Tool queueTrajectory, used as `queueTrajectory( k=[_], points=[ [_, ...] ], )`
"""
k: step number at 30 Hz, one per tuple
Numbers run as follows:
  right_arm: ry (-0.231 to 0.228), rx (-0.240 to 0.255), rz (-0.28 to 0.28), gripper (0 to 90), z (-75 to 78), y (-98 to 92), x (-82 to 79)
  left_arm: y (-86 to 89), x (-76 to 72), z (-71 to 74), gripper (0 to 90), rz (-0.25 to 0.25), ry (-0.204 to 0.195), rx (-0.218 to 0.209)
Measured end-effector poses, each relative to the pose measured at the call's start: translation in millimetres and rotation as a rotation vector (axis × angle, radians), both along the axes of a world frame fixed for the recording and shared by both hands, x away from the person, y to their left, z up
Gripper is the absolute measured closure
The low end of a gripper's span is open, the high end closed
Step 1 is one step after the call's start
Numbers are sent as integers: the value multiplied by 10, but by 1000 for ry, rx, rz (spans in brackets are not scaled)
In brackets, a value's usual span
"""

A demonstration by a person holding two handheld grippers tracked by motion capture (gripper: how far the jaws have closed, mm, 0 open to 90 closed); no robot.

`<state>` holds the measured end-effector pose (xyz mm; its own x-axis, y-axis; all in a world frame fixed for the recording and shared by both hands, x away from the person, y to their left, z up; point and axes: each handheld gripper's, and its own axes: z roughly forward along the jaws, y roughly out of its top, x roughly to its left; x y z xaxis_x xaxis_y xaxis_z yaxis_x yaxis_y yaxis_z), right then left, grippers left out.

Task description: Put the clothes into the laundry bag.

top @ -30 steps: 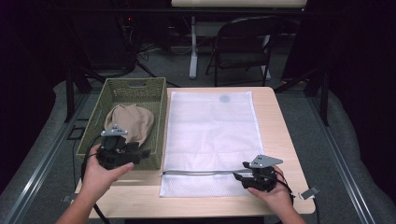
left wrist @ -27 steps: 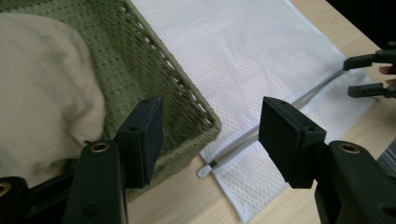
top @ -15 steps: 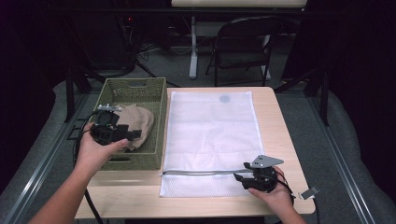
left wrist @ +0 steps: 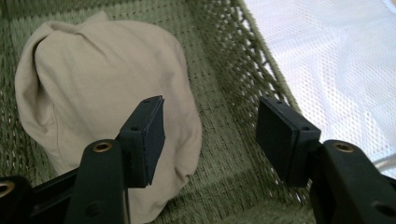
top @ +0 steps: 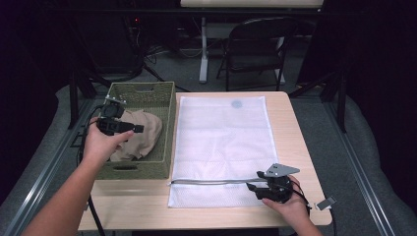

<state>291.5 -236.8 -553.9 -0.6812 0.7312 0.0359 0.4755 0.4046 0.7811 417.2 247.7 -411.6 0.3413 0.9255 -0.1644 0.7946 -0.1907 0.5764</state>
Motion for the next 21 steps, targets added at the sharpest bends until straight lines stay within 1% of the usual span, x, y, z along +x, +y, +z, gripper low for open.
queueTrajectory(
  k=[1,2,3,4,5,6,7,8,9,11,12,13,14,15,17,20,21],
  points=[
    [0,0,0,386,-1,-2,0,6,58,-6,417,17,20,16],
    [0,0,0,386,0,-3,1,7,87,-14,416,23,29,27],
    [0,1,1,386,-1,-4,2,7,114,-23,400,32,40,24],
    [0,1,1,386,-1,-4,2,7,114,-23,376,32,40,24],
    [0,2,1,386,-1,-5,2,10,148,-38,376,46,54,22],
    [-1,4,-1,386,-1,-6,3,12,168,-46,348,52,65,22],
    [-2,4,-1,386,-1,-6,3,13,218,-71,333,71,82,29],
    [-1,3,-1,386,-1,-7,2,13,218,-71,310,71,82,29],
    [-1,4,0,386,-2,-7,2,11,242,-86,301,83,94,37],
    [3,4,3,386,-2,-9,3,6,313,-132,300,104,114,69],
    [3,4,3,386,-2,-9,3,6,313,-132,298,104,114,69],
    [6,4,2,386,-3,-8,3,5,366,-157,298,114,131,91],
    [6,3,1,386,-4,-8,3,5,366,-157,298,114,131,91],
    [6,5,-1,386,-6,-7,3,4,416,-175,298,125,143,100],
    [10,5,5,386,-8,-8,7,2,464,-190,298,133,159,105],
    [11,7,7,386,-10,-8,8,-9,528,-228,298,145,172,114],
    [11,7,7,386,-10,-8,8,-9,528,-228,298,145,172,114]
  ],
)
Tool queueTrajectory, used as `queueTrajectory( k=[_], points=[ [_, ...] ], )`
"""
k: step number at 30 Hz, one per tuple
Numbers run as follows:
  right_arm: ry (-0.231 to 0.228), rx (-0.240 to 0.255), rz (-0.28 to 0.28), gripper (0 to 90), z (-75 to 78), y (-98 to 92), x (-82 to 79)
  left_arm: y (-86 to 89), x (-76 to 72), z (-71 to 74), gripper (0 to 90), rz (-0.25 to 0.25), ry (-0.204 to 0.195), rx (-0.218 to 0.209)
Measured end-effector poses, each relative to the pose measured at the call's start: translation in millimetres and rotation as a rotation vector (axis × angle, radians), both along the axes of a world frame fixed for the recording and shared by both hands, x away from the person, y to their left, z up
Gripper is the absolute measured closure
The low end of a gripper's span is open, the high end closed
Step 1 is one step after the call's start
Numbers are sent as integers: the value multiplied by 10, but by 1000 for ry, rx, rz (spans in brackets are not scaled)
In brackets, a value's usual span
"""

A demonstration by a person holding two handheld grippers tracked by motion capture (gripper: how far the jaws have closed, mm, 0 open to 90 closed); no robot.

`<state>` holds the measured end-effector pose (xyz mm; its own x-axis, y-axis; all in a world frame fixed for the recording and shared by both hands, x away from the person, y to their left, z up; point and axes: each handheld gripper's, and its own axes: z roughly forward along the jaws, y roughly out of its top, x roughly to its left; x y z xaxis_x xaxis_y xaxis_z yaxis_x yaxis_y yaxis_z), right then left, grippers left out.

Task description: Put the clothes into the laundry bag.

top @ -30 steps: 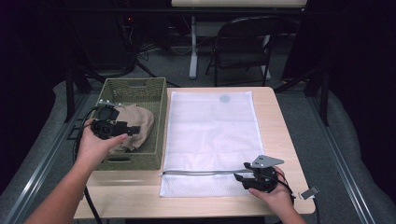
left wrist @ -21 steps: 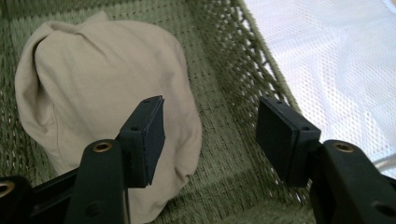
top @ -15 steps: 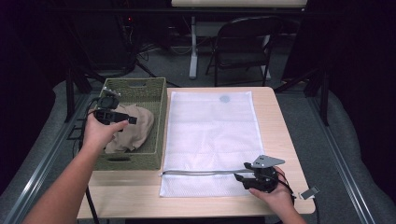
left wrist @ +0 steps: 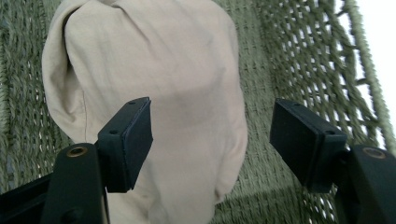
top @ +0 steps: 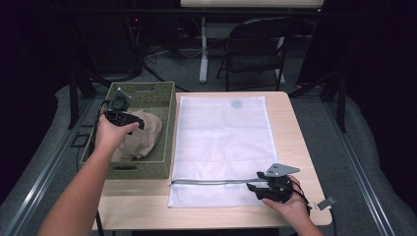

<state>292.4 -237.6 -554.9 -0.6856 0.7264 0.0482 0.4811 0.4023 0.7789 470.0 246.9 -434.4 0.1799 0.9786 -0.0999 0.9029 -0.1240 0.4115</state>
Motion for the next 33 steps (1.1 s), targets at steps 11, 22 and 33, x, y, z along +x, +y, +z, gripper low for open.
queueTrajectory(
  k=[11,22,33],
  points=[
    [7,0,12,386,-5,4,5,37,218,-171,281,50,55,27],
    [11,2,13,386,-15,13,12,-68,324,-364,249,69,77,70],
    [19,-12,23,386,-20,15,20,-177,356,-470,244,74,72,183]
  ],
)
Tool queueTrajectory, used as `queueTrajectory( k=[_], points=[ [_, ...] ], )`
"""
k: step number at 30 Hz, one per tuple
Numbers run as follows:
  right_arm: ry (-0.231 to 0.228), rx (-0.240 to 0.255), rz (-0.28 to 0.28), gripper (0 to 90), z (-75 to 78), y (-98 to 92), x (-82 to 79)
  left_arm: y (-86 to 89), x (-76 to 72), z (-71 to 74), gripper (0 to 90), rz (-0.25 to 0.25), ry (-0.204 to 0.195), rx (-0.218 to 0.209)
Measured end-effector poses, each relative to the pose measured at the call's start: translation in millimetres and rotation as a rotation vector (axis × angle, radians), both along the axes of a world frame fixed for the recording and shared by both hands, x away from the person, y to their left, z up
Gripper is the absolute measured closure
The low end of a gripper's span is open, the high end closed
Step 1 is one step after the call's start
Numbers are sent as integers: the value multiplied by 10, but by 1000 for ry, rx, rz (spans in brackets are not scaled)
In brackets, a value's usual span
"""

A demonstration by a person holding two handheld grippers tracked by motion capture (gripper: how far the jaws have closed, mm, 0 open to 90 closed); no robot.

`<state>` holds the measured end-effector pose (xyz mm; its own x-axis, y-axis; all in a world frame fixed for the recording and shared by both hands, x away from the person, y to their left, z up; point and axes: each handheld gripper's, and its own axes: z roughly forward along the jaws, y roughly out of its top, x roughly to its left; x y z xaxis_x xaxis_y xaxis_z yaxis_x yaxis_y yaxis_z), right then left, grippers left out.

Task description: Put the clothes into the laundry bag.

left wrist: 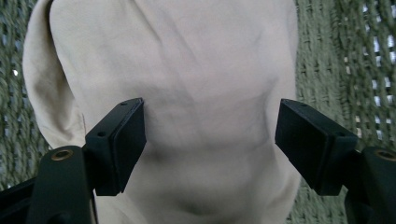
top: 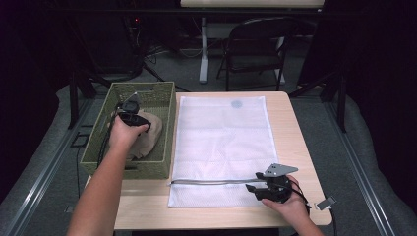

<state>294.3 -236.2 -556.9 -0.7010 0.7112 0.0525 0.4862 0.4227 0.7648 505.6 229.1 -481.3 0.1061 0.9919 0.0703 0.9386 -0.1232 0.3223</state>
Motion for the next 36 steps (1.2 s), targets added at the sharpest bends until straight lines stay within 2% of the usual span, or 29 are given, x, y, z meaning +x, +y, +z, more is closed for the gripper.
queueTrajectory(
  k=[5,8,12,13,15,23,28,30,32,36],
  points=[
    [1,-2,1,386,-3,-1,3,11,23,-92,237,12,30,53],
    [2,-1,1,386,-4,-3,3,38,27,-109,223,18,32,46],
    [1,1,-3,386,-7,0,2,91,37,-132,212,30,36,16],
    [3,1,0,386,-7,1,3,134,35,-157,212,42,38,-24],
    [5,-1,3,386,-8,4,2,178,38,-194,196,53,51,-46],
    [8,-6,12,386,-15,13,3,237,51,-272,141,54,62,-82],
    [9,-2,12,386,-15,14,2,212,61,-333,104,50,74,-79],
    [9,-4,14,386,-15,13,4,182,67,-360,77,46,85,-69],
    [10,-5,15,386,-17,16,5,134,80,-404,44,39,98,-40],
    [9,-1,10,386,-20,21,1,129,89,-425,16,47,110,-33]
  ],
)
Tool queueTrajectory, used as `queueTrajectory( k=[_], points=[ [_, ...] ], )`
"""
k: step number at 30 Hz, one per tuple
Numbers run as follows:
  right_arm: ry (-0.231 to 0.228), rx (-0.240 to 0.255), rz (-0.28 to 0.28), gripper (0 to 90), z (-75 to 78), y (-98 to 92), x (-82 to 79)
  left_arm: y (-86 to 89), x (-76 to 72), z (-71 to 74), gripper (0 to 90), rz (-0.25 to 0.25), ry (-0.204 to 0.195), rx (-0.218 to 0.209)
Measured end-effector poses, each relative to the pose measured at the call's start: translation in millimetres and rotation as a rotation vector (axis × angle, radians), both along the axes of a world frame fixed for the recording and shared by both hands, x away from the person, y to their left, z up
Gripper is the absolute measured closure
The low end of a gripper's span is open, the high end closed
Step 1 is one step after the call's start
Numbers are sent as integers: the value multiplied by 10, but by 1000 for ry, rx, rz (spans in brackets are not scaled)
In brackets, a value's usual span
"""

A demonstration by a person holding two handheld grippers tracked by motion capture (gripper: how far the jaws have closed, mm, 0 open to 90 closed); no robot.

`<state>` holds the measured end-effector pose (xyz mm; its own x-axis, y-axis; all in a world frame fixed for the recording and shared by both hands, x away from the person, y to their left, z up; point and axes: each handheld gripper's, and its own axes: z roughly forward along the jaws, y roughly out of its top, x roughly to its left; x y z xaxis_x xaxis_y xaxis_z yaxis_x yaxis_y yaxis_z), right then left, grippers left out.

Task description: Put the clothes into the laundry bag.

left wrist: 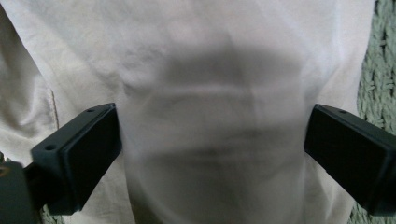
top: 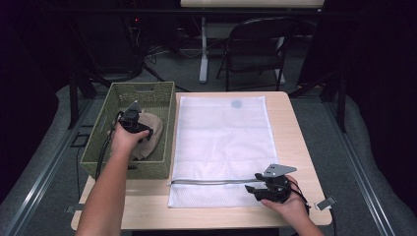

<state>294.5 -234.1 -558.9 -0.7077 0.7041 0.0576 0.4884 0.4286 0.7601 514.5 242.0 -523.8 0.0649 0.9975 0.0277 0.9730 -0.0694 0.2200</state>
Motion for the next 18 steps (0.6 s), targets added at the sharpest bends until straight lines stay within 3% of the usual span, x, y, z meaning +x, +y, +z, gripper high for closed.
queueTrajectory(
  k=[3,5,18],
  points=[
    [0,-4,4,386,4,-4,-2,35,5,-38,0,14,14,-21],
    [2,-3,6,386,4,-5,-1,65,-13,-55,3,36,-4,-56],
    [5,-10,13,386,3,1,-4,96,-79,-103,3,52,-62,-72]
  ],
)
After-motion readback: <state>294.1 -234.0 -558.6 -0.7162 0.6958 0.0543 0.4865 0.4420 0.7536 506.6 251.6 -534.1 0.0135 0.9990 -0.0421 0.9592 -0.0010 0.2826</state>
